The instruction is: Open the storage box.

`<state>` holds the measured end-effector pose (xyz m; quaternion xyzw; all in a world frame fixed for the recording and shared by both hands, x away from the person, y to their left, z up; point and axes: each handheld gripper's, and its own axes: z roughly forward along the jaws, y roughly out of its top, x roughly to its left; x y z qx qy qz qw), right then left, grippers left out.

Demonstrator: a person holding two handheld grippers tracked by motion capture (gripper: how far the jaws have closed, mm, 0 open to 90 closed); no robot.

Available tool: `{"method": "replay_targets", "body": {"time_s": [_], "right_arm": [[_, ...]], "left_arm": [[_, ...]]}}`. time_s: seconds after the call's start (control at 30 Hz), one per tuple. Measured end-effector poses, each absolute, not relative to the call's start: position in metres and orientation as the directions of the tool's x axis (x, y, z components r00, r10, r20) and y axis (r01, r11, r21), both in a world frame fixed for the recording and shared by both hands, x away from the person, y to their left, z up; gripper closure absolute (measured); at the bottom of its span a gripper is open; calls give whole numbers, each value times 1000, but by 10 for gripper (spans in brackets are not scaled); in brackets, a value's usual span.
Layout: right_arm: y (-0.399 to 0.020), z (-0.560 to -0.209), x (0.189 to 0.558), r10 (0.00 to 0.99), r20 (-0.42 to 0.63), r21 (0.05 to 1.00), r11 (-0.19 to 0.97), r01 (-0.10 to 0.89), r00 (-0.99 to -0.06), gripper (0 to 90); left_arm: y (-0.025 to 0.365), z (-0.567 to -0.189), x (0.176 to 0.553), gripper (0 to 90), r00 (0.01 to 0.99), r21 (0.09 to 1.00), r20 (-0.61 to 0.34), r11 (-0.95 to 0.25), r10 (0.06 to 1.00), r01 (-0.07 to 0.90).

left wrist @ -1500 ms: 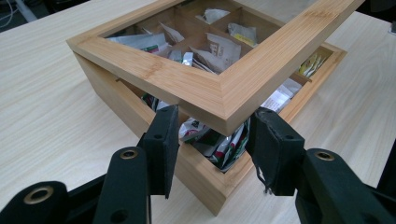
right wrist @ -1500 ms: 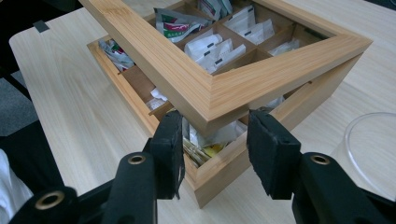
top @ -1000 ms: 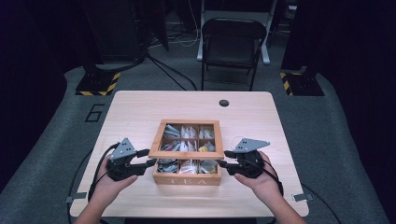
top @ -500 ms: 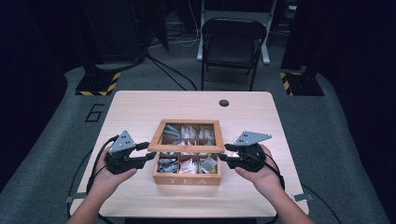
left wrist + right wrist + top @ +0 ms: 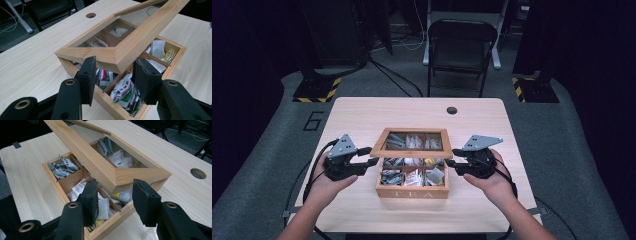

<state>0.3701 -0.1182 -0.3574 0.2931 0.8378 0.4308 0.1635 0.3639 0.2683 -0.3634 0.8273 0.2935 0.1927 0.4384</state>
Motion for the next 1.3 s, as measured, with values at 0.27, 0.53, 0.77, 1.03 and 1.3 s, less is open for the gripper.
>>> {"method": "replay_targets", "body": {"time_s": [0.27, 0.53, 0.77, 1.03, 1.3], "right_arm": [[-118, -353, 374, 625, -41, 823, 463, 328, -779, 540], [-115, -348, 379, 622, -66, 827, 472, 306, -781, 521], [-116, -342, 386, 620, -38, 826, 461, 325, -783, 532], [-117, -335, 392, 620, -25, 823, 458, 336, -784, 541], [-118, -332, 397, 620, -17, 825, 452, 339, -784, 550]], "left_arm": [[269, -359, 368, 551, 757, 843, 53, -435, 652, 316], [271, -353, 373, 562, 758, 848, 40, -424, 651, 319], [271, -350, 377, 559, 752, 859, 40, -407, 658, 311], [269, -353, 386, 530, 740, 864, 39, -395, 672, 313], [269, -362, 399, 518, 737, 853, 48, -412, 674, 321]]}}
